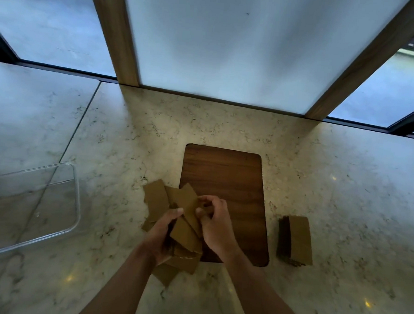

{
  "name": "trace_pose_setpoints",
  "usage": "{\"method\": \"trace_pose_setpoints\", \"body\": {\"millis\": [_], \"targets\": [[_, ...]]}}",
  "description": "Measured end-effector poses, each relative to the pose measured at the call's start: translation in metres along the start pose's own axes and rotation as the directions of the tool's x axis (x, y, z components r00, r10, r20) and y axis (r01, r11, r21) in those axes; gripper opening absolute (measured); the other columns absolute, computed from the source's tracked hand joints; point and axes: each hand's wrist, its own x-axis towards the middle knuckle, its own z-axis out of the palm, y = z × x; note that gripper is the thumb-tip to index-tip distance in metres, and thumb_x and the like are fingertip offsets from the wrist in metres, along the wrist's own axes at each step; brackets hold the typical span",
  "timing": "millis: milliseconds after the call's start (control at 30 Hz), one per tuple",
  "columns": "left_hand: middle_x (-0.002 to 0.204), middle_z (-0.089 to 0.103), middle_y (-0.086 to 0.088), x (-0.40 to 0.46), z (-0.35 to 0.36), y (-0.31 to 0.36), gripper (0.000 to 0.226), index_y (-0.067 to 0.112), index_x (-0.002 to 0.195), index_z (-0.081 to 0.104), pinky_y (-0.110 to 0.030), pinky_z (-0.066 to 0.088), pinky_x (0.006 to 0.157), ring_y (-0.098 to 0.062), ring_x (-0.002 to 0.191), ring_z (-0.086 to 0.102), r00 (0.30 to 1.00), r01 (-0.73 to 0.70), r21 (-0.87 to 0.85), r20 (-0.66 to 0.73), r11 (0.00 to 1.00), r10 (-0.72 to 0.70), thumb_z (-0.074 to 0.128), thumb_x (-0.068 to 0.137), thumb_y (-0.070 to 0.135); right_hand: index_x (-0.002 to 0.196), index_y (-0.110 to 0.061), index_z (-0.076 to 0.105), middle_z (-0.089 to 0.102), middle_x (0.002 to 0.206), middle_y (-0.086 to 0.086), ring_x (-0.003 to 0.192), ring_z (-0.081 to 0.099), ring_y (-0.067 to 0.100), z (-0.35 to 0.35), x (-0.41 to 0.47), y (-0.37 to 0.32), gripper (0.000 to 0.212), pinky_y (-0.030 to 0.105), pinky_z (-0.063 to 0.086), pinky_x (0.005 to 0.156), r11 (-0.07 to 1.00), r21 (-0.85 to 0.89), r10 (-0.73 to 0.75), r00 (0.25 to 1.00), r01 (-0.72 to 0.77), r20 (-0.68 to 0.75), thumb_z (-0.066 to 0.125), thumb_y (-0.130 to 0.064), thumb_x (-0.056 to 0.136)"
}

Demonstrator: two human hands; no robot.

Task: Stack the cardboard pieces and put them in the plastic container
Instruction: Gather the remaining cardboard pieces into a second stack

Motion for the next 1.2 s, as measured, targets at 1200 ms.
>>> {"method": "trace_pose_setpoints", "body": {"millis": [1200], "targets": [[0.104, 0.066, -0.009, -0.026, -0.093, 0.023, 0.042, 0.032, 0.122, 0.061, -0.047, 0.067, 0.07, -0.026, 0.087, 0.071, 0.94, -0.31, -0.7, -0.125, 0.643, 0.317, 0.071, 0.086, 0.013, 0.101, -0.041, 0.054, 0.052, 0.104, -0.015, 0.096, 0.051, -0.004, 0.128, -0.006, -0.025, 0.013, 0.018, 0.045, 0.081, 0.946, -0.052, -0.325, 0.933, 0.321, -0.155, 0.054, -0.047, 0.09]]}}
